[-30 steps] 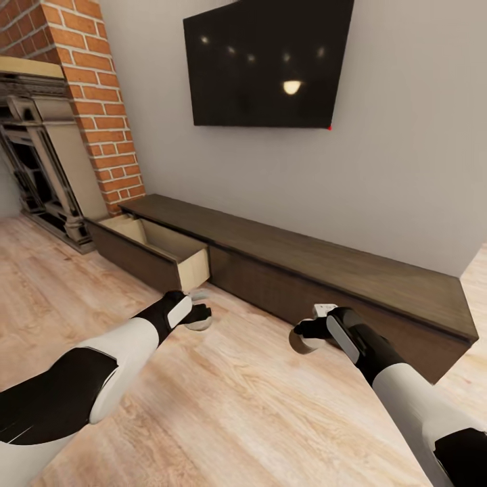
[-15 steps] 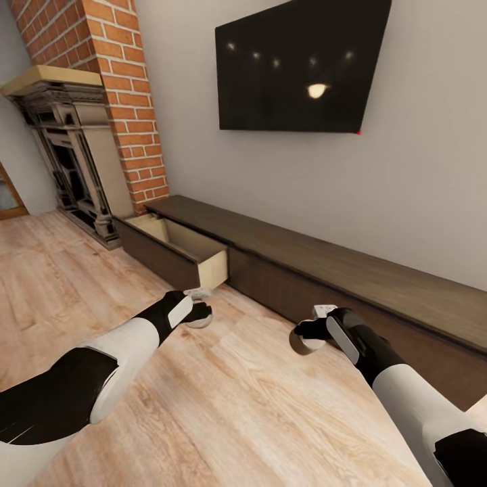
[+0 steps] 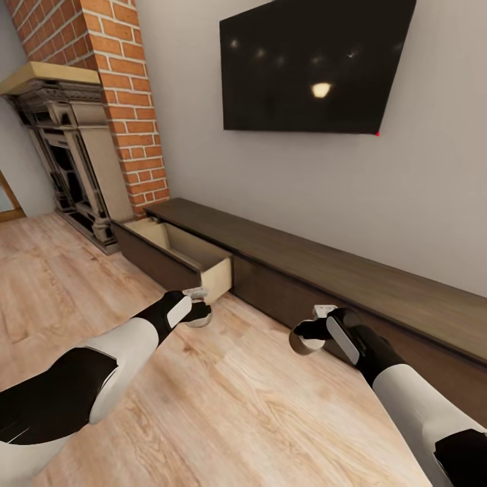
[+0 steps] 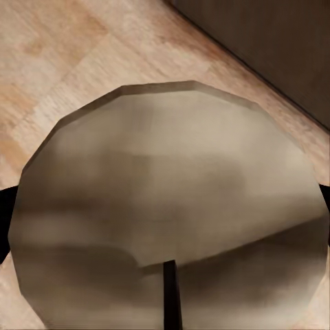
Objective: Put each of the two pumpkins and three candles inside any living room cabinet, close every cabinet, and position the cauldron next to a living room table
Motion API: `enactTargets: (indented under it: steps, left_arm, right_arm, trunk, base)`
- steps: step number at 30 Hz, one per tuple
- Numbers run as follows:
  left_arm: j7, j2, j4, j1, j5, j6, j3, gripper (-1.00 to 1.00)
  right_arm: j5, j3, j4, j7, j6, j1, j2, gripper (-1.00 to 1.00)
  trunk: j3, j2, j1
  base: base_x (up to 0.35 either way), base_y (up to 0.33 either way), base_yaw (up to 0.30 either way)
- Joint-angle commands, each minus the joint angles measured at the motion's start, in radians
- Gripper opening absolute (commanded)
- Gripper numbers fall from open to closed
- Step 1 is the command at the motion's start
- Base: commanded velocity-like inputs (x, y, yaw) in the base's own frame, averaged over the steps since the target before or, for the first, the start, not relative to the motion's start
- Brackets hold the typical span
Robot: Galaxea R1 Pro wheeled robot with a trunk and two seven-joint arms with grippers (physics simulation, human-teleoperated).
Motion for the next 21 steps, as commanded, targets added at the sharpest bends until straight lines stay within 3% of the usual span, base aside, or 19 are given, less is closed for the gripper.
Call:
enactTargets:
  steps: [1,9,21]
  left_arm:
    - [0.006,0.0,-0.003,0.0,0.009,0.004,-0.007,-1.0]
    - [0.007,-0.003,-0.003,0.0,0.009,0.003,-0.007,-1.0]
    - [0.007,-0.003,-0.003,0.0,0.009,0.004,-0.008,-1.0]
  right_arm:
    - [-0.011,0.005,-0.002,-0.01,0.003,-0.001,-0.001,-1.0]
    - [-0.011,0.006,-0.002,-0.01,0.001,-0.001,-0.001,-1.0]
    - [-0.011,0.006,0.002,-0.01,0.001,-0.001,-0.001,-1.0]
  trunk:
    - [-0.001,0.0,0.0]
    - [-0.001,0.0,0.0]
    - [-0.001,0.0,0.0]
  base:
    - [0.294,0.218,0.0]
    - [0.26,0.245,0.032]
    - [0.228,0.265,0.264]
